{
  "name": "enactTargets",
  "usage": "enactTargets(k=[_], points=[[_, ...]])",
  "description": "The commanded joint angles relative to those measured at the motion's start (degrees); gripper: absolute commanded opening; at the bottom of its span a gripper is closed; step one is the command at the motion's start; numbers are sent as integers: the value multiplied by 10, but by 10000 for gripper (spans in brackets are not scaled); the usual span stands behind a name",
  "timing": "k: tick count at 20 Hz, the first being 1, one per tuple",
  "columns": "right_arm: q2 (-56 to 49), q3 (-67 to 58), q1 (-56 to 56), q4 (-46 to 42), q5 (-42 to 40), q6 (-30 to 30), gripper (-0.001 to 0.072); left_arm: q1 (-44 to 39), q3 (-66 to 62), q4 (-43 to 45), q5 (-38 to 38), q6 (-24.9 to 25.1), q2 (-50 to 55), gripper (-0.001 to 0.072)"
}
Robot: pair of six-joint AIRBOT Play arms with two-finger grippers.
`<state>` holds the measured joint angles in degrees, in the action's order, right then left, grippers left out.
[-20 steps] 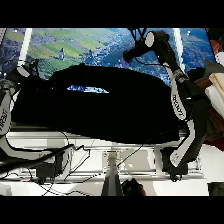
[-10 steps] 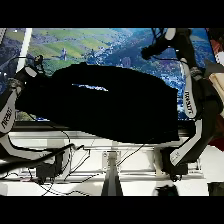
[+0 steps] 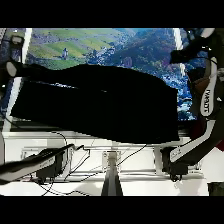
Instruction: Fold the clothes and pants, and hang the long-sleeved shirts on hangers.
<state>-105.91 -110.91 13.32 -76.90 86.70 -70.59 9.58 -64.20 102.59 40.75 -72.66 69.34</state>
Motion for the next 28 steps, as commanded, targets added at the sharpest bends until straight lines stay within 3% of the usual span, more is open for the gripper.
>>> enactTargets(k=[1,2,5,7,9,11,12,14,15,18,22,23,26,28], points=[[9,52,78,89,67,-6,163,5,-1,101,-108,83,-71,9],[18,74,96,114,71,0,65,11,-1,110,-155,90,-78,9],[68,147,140,153,66,33,64,28,-1,110,-299,90,-84,9],[113,203,168,154,50,43,64,36,-1,110,-348,90,-84,9],[169,273,189,154,22,65,14,53,0,110,-317,90,-82,9],[227,349,199,153,-15,82,15,76,0,107,-234,90,-71,9],[254,389,199,151,-45,82,61,86,0,107,-184,90,-58,10],[282,450,196,153,-107,70,415,98,1,104,-102,90,-22,10],[283,470,194,153,-131,55,467,100,1,103,-70,90,2,10],[271,514,170,171,-185,34,528,100,1,103,-37,90,75,9],[252,523,84,178,-245,37,544,87,0,103,-38,90,125,10],[252,523,59,153,-280,35,603,83,0,104,-40,90,128,10],[240,523,25,58,-368,-59,597,83,0,103,-40,90,128,9],[217,523,31,64,-362,-83,593,83,0,103,-40,90,128,10]])
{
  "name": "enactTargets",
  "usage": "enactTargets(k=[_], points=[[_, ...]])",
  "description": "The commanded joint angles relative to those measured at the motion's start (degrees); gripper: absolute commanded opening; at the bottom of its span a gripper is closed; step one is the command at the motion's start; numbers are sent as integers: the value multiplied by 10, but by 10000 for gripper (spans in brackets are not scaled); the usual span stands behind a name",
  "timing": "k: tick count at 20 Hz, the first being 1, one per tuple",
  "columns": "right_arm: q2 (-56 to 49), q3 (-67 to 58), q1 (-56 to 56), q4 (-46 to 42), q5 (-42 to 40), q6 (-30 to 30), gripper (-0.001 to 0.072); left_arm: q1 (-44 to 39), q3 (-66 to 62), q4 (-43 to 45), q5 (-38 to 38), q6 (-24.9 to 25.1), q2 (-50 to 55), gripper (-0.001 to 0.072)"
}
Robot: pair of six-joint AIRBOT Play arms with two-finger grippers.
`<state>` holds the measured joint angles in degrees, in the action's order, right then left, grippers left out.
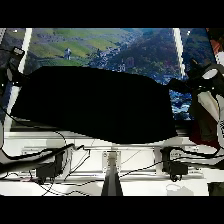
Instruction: Fold the clothes and pants, and hang the long-sleeved shirts on hangers.
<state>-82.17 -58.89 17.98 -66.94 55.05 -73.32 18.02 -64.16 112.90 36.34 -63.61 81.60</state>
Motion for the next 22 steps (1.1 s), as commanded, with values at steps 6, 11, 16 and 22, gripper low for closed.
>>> enactTargets(k=[6,11,16,22], points=[[-63,3,-29,68,-64,-20,364,-1,0,0,-4,0,6,10],[-62,-19,-42,82,-140,-2,14,-1,-3,14,-53,0,0,10],[-49,-107,-40,33,-141,14,14,6,-35,82,-182,0,-52,10],[-34,-146,-40,-3,-146,14,13,36,-38,75,-332,26,-108,9]])
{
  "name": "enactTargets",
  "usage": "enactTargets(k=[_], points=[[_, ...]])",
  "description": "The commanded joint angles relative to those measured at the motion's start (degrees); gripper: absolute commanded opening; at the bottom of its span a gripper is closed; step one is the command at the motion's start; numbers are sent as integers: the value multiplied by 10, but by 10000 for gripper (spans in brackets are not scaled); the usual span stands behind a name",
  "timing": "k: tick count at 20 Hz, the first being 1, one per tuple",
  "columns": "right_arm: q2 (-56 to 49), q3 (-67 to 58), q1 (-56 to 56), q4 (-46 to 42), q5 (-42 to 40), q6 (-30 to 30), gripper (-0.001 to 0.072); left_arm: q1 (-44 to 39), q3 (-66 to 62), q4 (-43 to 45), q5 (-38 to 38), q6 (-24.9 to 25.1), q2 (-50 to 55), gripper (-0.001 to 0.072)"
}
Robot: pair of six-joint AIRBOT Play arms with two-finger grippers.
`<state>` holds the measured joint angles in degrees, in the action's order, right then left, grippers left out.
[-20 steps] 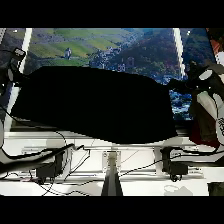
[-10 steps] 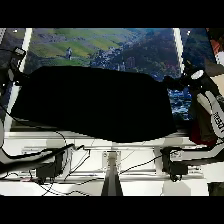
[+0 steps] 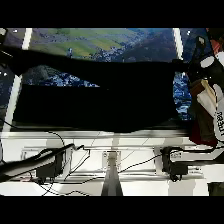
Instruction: Fold the clothes and pants, and hang the long-sleeved shirts on hangers.
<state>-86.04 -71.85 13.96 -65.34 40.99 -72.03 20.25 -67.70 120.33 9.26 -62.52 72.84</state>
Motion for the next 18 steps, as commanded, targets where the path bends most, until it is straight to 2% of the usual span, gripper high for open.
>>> enactTargets(k=[1,4,7,10,13,15,18], points=[[4,-16,0,-19,-5,1,14,19,-2,-15,-24,15,-17,9],[-3,-16,-1,-18,-6,1,14,23,4,-79,127,14,23,9],[-10,-16,-1,-18,-21,1,14,22,18,-103,192,15,105,10],[-12,-16,-1,-17,-57,1,14,22,18,-89,193,15,184,10],[-12,-16,-1,-11,-83,1,14,22,18,-66,181,15,209,10],[-12,-16,-1,-9,-89,1,14,22,16,-30,137,15,207,11],[-12,-16,-1,-9,-91,1,14,17,16,-25,41,14,199,10]])
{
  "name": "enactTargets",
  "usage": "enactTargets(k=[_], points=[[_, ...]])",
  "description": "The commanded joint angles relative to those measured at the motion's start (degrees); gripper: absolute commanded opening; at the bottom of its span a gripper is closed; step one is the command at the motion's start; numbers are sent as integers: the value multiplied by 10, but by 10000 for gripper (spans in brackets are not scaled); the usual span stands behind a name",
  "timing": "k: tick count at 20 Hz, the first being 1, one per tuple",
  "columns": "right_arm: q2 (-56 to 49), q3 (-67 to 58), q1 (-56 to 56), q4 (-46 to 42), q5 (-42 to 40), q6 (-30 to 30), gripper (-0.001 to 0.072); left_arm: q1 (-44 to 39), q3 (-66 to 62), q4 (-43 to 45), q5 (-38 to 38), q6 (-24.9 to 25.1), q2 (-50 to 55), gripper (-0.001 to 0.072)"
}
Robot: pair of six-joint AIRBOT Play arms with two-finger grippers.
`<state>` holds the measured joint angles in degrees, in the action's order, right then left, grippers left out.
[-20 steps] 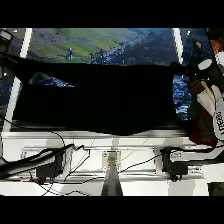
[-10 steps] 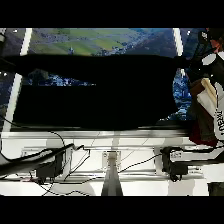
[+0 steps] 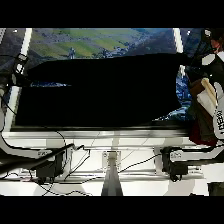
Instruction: Fold the clothes and pants, and hang the long-sleeved shirts on hangers.
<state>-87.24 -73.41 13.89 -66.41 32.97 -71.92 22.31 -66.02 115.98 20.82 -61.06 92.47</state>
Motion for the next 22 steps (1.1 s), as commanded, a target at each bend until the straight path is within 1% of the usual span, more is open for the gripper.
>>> enactTargets(k=[1,3,5,6,7,8,9,10,11,13,15,17,18,19,20,21,22], points=[[0,0,0,1,-11,0,14,-9,0,18,-76,0,3,11],[0,0,0,1,-11,0,14,-19,0,18,-49,0,5,11],[0,0,0,1,-11,0,14,-26,0,19,8,0,5,26],[0,0,0,1,-11,0,14,-26,0,19,46,0,5,143],[0,0,0,1,-11,0,14,-26,0,19,90,0,5,457],[0,0,0,1,-10,0,14,-26,0,19,129,-1,5,611],[0,0,0,1,-10,0,14,-26,0,19,166,-2,5,588],[0,0,0,1,-11,0,14,-26,0,18,186,-5,4,557],[0,0,0,0,-11,0,14,-26,0,19,193,-13,2,491],[0,0,0,-2,-11,0,15,-25,0,19,166,-43,-13,487],[0,0,0,-14,-11,0,14,-21,0,21,112,-65,-40,471],[2,0,0,-33,-11,0,15,-14,0,21,66,-67,-73,471],[2,0,0,-43,-11,0,16,-8,0,21,55,-68,-88,471],[2,0,0,-49,-11,0,23,-2,0,21,50,-79,-105,471],[2,-1,0,-60,-14,-1,23,8,0,20,50,-103,-122,471],[2,-1,0,-76,-19,-1,23,19,0,18,51,-145,-137,471],[2,-4,0,-89,-26,-9,23,32,0,18,54,-215,-153,472]])
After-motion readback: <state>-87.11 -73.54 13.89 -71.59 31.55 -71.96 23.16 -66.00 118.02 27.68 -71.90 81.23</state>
